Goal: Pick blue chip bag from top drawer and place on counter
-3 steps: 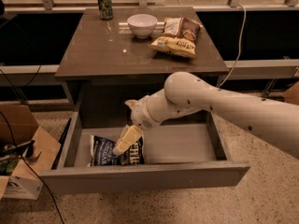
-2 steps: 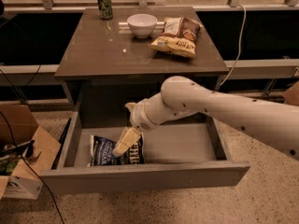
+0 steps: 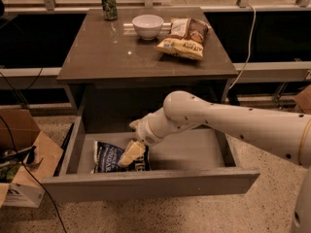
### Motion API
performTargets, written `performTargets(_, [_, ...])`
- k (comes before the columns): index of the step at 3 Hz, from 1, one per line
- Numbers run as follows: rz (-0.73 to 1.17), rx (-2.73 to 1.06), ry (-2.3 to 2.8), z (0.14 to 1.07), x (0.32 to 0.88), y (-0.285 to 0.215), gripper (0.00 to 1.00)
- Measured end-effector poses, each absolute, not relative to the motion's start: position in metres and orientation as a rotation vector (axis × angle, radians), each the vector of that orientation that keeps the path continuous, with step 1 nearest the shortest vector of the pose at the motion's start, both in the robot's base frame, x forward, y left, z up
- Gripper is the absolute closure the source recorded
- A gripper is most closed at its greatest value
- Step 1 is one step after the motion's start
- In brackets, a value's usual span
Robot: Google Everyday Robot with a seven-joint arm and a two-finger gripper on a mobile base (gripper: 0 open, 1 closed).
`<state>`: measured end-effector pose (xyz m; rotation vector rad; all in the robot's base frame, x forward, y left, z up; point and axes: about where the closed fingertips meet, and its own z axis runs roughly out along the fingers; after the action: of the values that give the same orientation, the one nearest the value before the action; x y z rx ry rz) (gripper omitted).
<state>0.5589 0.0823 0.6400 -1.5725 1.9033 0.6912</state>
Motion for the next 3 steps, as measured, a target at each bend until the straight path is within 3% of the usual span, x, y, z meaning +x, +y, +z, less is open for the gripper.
performTargets(3, [0.733,-1.568,1.899,0.639,0.548,0.088,0.86])
